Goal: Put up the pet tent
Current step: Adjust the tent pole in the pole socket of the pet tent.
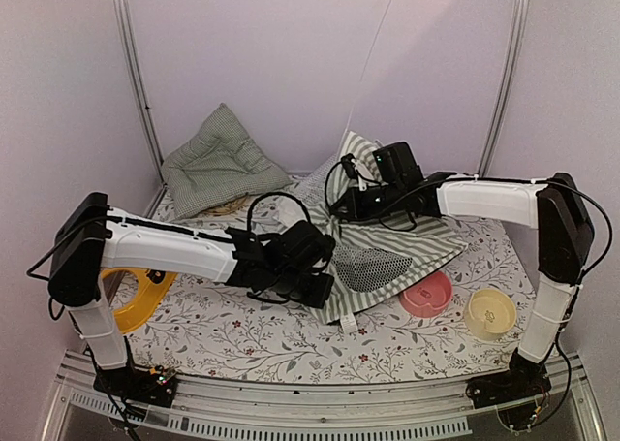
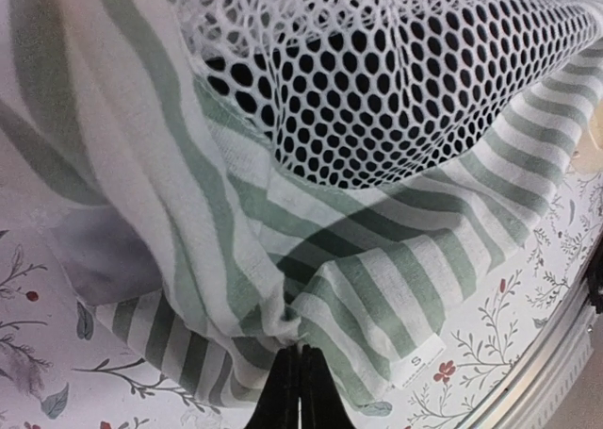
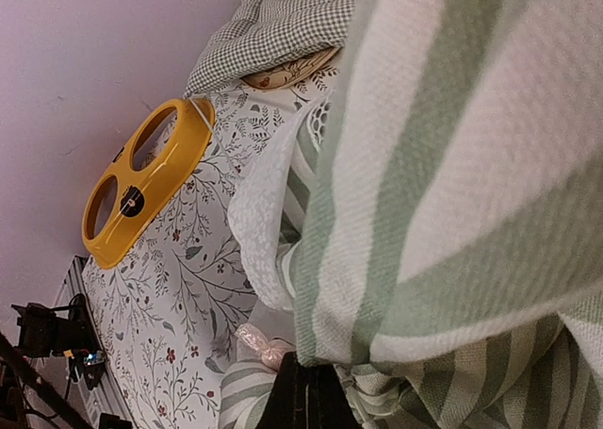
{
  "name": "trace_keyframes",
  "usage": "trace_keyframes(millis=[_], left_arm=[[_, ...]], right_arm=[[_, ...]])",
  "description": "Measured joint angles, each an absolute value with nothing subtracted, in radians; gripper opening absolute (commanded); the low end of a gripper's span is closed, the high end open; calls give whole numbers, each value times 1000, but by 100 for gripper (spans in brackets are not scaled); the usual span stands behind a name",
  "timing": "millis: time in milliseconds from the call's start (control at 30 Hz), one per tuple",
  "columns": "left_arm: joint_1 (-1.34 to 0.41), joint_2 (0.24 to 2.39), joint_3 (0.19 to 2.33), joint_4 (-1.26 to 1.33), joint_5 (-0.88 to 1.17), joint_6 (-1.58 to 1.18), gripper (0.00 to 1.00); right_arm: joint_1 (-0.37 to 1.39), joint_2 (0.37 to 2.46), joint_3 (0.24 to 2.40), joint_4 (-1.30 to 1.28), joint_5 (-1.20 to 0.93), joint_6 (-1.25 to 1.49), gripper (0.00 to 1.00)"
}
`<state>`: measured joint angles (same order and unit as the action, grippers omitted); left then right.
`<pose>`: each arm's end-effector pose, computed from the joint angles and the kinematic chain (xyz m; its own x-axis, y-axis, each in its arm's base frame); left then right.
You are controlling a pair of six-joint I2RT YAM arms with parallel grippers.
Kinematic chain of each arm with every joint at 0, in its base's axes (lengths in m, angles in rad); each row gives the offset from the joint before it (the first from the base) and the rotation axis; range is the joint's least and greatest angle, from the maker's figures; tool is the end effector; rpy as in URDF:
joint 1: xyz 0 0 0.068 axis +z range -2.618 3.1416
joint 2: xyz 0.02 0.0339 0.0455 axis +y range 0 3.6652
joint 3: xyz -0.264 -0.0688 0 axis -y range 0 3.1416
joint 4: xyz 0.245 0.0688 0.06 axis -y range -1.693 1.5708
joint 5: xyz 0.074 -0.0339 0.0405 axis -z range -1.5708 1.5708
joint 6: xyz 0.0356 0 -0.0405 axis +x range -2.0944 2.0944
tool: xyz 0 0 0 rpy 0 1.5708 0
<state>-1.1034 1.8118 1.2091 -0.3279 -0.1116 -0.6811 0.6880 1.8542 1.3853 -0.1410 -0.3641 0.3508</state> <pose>0.1766 -0.3412 0.1927 -0.8205 0.2369 -0.5203 0.4384 0.8448 -0.3067 0.3221 0.2812 0.2483 -0.6969 -0.1572 -0.6997 -0.6169 0.6288 0.4732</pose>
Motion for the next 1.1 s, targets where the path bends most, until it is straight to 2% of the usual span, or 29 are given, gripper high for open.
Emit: trace_keyframes(millis=[700, 1100], left_arm=[[-1127, 1854, 1262, -319, -78, -683, 0], [-1222, 2050, 1490, -357, -80, -690, 0]], right_arm=[[688, 1809, 1341, -176, -295, 341, 0], [649, 1649, 1132, -158, -294, 316, 0]])
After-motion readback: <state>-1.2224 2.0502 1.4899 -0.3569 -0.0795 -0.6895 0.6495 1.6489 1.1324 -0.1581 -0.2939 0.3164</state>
